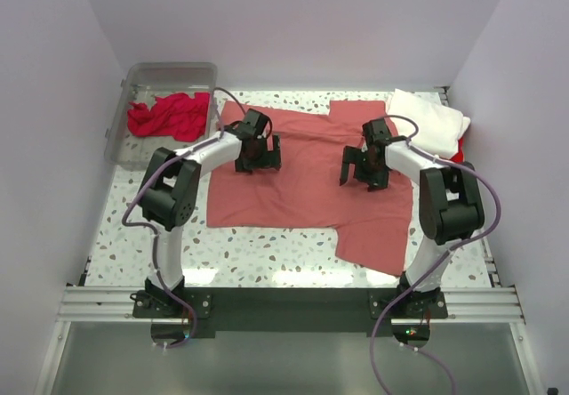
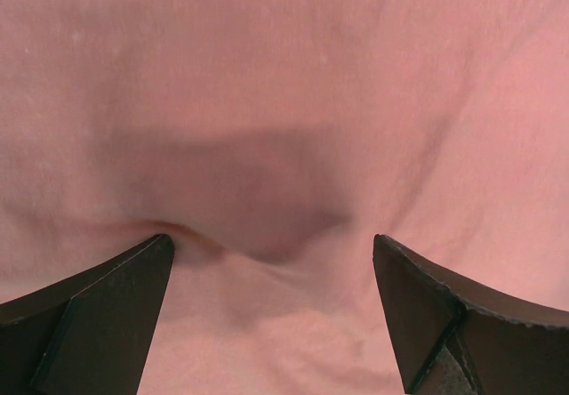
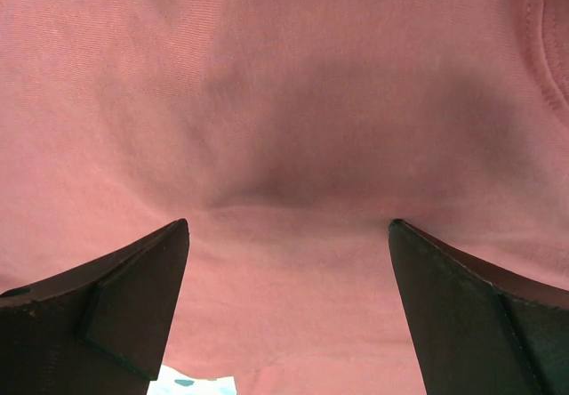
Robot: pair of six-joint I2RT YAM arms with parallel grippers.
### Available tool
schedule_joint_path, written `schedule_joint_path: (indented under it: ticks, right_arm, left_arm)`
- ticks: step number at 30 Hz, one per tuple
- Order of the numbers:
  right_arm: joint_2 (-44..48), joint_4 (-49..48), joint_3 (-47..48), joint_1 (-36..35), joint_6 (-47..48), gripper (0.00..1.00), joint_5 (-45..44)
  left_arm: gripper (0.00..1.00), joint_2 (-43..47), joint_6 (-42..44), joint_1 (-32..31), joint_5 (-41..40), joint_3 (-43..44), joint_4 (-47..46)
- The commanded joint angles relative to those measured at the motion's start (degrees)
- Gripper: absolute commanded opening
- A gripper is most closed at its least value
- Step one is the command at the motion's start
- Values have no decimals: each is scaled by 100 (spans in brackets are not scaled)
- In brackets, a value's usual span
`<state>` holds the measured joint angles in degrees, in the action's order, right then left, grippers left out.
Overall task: Fold and stack the t-shirts
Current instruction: Fold the tshirt
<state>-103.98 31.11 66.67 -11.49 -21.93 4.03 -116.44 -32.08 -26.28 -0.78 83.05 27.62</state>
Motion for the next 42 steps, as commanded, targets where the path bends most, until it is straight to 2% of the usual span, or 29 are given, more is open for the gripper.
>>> schedule_joint_path:
  ticks: [1,9,16,18,22,23,24,27,28,31,35,42]
  right_arm:
    - [-420,-114,231,15,-74,98,-87]
    - [-1026,140,1206,59,-101,98,-192]
    - [-1134,395,1884,59,40,98,133]
    - [-1002,457,1954,59,66,98,203]
    - [-501,501,1841,59,49,98,379]
    - [-309,492,1771,59,23,98,440]
    - [-185,492,1596,59,5,98,562]
    - [245,475,1140,59,-100,98,677]
    - [343,466,1024,59,-118,98,713]
    - [756,457,602,59,-180,98,748]
    - [1143,466,250,59,-276,98,757]
    - [1556,562,-84,59,-285,98,739]
  left_arm:
    - [100,-510,157,27,-265,378,156]
    - [100,-1143,368,106,-494,1565,595]
    - [100,-1101,737,123,-616,2313,806]
    - [100,-559,703,123,-722,2024,693]
    - [100,796,300,123,-1169,708,403]
    - [100,1068,203,123,-1257,52,333]
    - [100,1550,80,123,-1371,-251,350]
    - [100,2263,-351,123,-1671,-1332,534]
    - [100,2406,-535,123,-1758,-1796,569]
    - [100,2758,-808,132,-1943,-2422,587]
    - [96,2846,-1037,193,-2119,-2723,552]
    - [87,2803,-1187,668,-2015,-3101,87]
